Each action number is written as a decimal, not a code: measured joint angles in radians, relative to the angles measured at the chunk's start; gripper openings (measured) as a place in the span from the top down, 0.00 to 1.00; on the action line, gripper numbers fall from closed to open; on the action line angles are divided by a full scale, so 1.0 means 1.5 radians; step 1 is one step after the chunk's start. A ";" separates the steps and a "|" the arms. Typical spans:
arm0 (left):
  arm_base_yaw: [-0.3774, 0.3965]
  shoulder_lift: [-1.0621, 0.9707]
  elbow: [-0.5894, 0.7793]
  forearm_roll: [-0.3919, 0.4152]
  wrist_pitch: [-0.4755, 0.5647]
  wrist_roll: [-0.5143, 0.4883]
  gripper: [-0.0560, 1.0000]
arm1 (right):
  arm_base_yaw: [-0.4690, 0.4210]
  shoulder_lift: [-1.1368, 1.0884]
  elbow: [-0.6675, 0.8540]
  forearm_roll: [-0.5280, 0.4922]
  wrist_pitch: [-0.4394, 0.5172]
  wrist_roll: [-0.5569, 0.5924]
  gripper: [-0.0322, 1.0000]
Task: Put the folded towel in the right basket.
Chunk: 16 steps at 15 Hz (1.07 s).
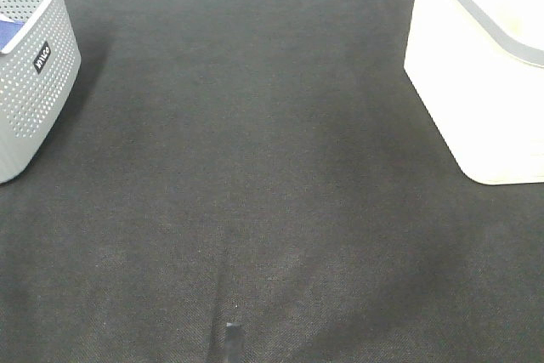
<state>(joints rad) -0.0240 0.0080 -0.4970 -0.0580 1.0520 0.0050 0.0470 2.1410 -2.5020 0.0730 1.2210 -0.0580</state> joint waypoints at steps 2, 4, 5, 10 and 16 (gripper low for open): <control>0.000 0.000 0.000 0.000 0.000 0.000 0.01 | 0.015 -0.062 0.053 -0.005 -0.001 0.016 0.03; 0.000 0.000 0.000 0.000 0.000 0.000 0.01 | 0.015 -0.189 0.214 -0.003 -0.001 0.022 0.04; 0.000 0.000 0.000 0.000 0.000 0.000 0.01 | 0.014 -0.246 0.294 -0.012 -0.002 0.021 0.05; 0.000 0.000 0.000 0.000 0.000 0.000 0.01 | 0.014 -0.679 0.849 -0.039 -0.135 0.023 0.05; 0.000 0.000 0.000 0.000 0.000 0.003 0.01 | 0.014 -1.193 1.243 -0.049 -0.120 0.024 0.05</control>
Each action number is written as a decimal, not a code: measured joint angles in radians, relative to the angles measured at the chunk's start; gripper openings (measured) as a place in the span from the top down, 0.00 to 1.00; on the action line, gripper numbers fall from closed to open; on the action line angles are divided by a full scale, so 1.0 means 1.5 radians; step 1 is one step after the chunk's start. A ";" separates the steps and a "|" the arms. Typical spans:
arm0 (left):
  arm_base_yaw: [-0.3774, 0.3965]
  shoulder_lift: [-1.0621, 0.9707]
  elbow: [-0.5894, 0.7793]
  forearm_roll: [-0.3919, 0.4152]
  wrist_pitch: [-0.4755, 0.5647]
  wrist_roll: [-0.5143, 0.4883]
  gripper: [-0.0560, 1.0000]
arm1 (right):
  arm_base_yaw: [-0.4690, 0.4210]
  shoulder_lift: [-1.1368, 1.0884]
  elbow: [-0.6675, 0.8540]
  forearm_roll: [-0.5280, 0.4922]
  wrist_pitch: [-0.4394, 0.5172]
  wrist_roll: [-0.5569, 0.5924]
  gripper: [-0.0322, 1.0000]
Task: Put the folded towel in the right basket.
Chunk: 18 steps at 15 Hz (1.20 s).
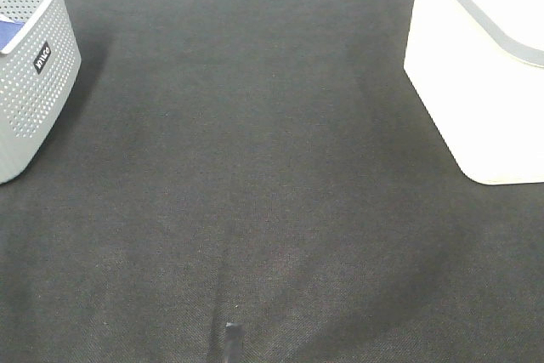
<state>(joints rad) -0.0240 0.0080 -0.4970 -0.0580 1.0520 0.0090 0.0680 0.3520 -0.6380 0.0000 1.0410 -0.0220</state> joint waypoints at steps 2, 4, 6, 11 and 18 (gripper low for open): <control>0.000 0.000 0.000 0.001 0.000 0.000 0.01 | 0.000 -0.115 0.023 0.000 0.060 0.000 0.05; 0.000 0.000 0.000 0.001 0.000 0.000 0.01 | 0.000 -0.204 0.026 0.000 0.105 0.000 0.05; 0.000 0.000 0.000 0.001 0.000 0.000 0.01 | 0.000 -0.238 0.031 -0.020 0.121 -0.003 0.05; 0.000 0.000 0.000 0.000 0.000 0.000 0.01 | 0.000 -0.238 0.093 -0.032 0.111 -0.011 0.05; 0.000 0.000 0.000 -0.001 0.000 0.000 0.01 | 0.000 -0.238 0.118 -0.012 0.049 0.021 0.05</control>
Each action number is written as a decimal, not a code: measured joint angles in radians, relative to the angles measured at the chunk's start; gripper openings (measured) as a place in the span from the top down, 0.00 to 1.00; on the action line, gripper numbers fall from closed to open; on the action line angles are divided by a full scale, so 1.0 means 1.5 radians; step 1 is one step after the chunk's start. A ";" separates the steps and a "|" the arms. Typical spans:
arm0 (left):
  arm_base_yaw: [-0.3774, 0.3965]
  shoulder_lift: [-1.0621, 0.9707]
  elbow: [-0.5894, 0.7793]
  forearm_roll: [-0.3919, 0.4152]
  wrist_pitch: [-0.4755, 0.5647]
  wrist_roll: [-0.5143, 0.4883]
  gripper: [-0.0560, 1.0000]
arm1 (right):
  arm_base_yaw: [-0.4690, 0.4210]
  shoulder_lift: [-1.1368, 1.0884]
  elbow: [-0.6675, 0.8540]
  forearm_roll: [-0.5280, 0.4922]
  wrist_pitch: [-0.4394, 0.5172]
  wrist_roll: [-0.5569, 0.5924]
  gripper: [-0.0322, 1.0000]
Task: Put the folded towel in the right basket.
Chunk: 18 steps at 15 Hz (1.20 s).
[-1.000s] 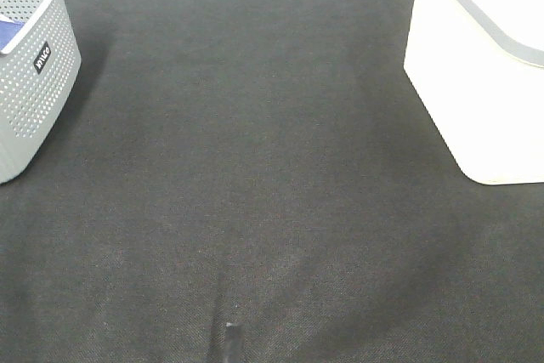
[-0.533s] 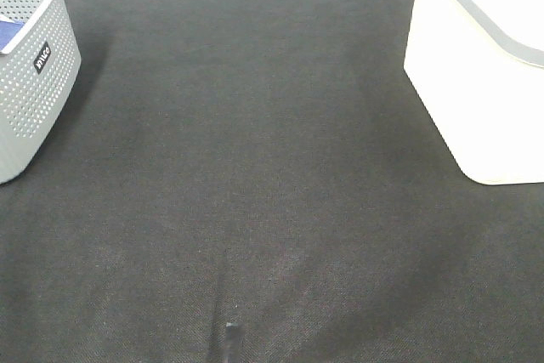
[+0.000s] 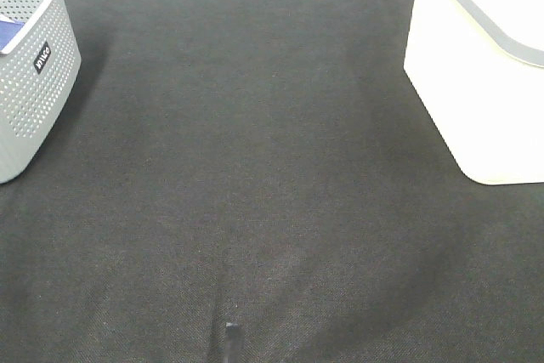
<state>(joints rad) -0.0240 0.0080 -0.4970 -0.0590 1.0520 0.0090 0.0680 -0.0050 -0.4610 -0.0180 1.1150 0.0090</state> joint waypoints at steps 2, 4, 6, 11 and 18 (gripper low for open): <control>0.000 0.000 0.000 0.000 0.000 0.000 0.01 | 0.000 0.000 0.002 0.008 -0.001 0.001 0.05; 0.000 0.000 0.000 0.000 0.000 0.000 0.01 | 0.000 0.000 0.003 0.012 -0.001 0.000 0.05; 0.000 0.000 0.000 0.000 0.000 0.000 0.01 | 0.000 0.000 0.004 0.012 -0.001 0.000 0.05; 0.000 0.000 0.000 -0.001 0.000 0.000 0.01 | 0.000 0.000 0.004 0.012 -0.001 -0.001 0.05; 0.000 0.000 0.000 -0.001 0.000 0.000 0.01 | 0.000 0.000 0.004 0.012 -0.001 -0.001 0.05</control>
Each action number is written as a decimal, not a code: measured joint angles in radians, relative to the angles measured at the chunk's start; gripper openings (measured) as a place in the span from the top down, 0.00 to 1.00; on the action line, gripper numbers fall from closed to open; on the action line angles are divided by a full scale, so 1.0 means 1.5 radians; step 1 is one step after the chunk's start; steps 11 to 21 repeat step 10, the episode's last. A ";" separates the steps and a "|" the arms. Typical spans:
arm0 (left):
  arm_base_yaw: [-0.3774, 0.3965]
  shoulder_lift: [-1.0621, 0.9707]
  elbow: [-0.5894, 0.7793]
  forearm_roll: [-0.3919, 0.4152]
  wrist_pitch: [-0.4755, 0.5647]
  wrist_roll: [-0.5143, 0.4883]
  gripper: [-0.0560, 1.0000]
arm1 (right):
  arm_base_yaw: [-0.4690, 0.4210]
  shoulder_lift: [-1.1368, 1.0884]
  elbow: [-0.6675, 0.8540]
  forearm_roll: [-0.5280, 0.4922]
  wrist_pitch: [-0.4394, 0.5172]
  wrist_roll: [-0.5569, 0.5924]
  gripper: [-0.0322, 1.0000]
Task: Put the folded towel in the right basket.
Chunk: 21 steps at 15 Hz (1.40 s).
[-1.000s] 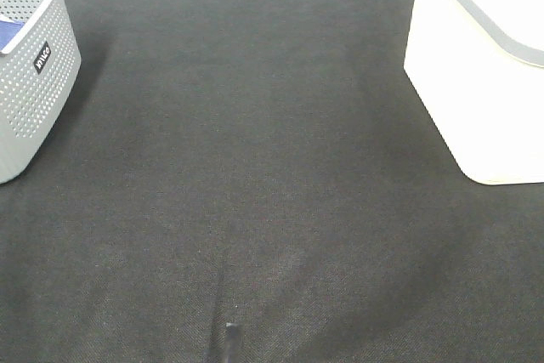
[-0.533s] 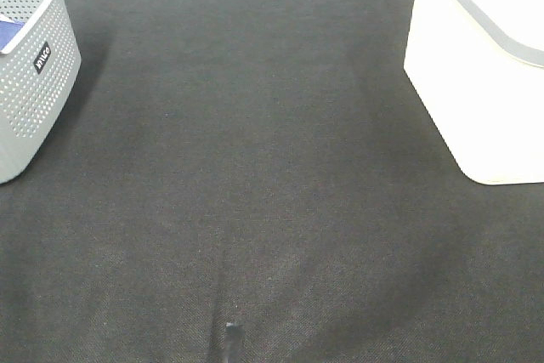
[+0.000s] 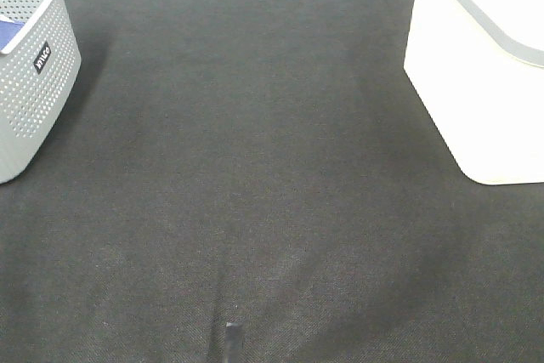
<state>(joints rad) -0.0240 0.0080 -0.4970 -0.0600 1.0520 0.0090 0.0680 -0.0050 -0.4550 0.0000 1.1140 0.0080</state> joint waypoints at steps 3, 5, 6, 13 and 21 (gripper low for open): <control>0.000 0.000 0.000 0.000 0.000 0.000 0.01 | 0.000 0.000 0.000 0.000 0.000 0.000 0.05; 0.000 0.000 0.000 0.000 0.000 0.000 0.01 | 0.000 0.000 0.000 0.000 0.000 0.000 0.05; 0.000 0.000 0.000 0.000 0.000 0.000 0.01 | 0.000 0.000 0.000 0.000 0.000 0.000 0.05; 0.000 0.000 0.000 0.000 0.000 0.000 0.01 | 0.000 0.000 0.000 0.000 0.000 0.000 0.05; 0.000 0.000 0.000 0.000 0.000 0.000 0.01 | 0.000 0.000 0.000 0.000 0.000 0.000 0.05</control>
